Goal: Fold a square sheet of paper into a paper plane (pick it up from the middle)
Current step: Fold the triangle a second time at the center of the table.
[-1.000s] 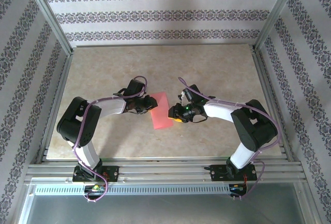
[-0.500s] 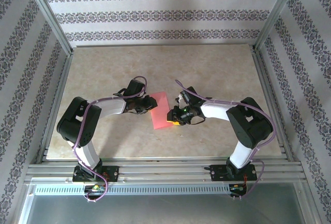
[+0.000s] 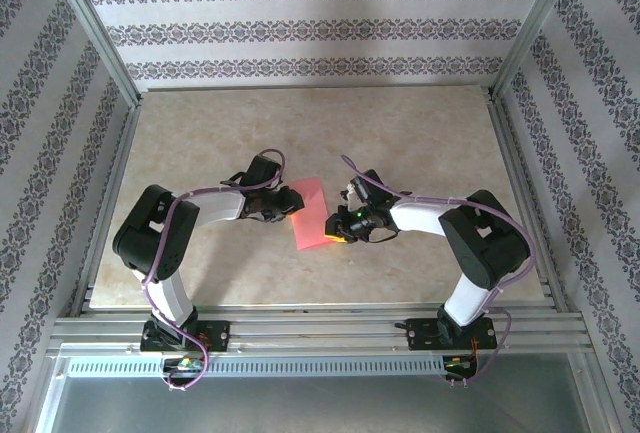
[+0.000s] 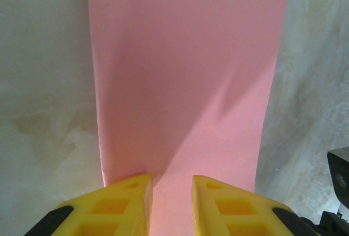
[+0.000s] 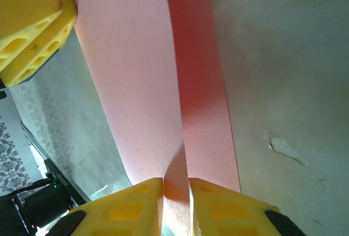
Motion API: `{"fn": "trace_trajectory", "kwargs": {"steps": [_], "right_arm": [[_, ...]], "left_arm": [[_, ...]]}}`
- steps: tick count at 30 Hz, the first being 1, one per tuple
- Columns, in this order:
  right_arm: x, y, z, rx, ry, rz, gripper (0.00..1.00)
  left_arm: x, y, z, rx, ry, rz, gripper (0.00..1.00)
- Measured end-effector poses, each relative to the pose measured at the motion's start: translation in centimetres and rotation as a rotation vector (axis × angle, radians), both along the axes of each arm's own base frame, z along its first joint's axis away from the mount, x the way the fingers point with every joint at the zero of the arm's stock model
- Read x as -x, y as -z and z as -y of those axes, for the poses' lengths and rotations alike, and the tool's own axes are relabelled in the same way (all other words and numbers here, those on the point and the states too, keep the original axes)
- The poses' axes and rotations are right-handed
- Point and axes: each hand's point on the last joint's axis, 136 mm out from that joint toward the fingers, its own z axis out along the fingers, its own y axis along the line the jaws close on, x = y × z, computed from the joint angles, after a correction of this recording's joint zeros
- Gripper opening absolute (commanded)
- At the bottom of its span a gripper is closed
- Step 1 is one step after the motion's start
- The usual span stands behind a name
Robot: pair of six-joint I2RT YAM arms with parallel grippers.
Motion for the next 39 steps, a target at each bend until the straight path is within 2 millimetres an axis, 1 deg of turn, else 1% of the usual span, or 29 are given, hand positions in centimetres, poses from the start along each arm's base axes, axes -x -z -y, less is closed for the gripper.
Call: {"fn": "trace_trajectory", "kwargs": {"steps": [3,7,9,14,17,21,27,35,39], "right_arm": [[0.2,-0.2,0.1,-0.003,0.005,-0.002,0.12],[0.1,-0.4,0.1,-0.009,0.010,0.001,0.02],[0.1,-0.5,0.0,-0.011,0.011,-0.002,0.01],[0.0,-0.6,0.0,-0.012,0.015,-0.005,0.00],[-0.5,-1.3,-0.4,-0.020,0.025,-0.004,0.00],[-1.6,-2.0,-1.4,-0.035,0.029,0.008,0.00],[-2.1,-1.7,-2.7,-0.036,0.024,-0.006,0.01],[-1.4,-1.5,-2.4,-0.026,0.024,-0.029,0.03],[-1.5,-1.5,-2.5,-0.027,0.028,-0.033,0.02]], "left_arm": [[0.0,0.0,0.0,0.000,0.000,-0.001,0.26],[0.0,0.3,0.0,-0.003,0.000,-0.007,0.26],[0.1,0.5,0.0,-0.005,0.000,-0.011,0.26],[0.2,1.0,-0.1,-0.010,0.001,-0.022,0.26],[0.2,1.0,-0.1,-0.010,0.001,-0.021,0.26],[0.2,1.0,-0.1,-0.012,0.004,-0.019,0.26],[0.2,1.0,-0.1,-0.012,0.007,-0.018,0.26],[-0.1,0.7,0.1,-0.018,0.029,0.006,0.26],[-0.2,0.6,0.1,-0.018,0.032,0.012,0.26]]}}
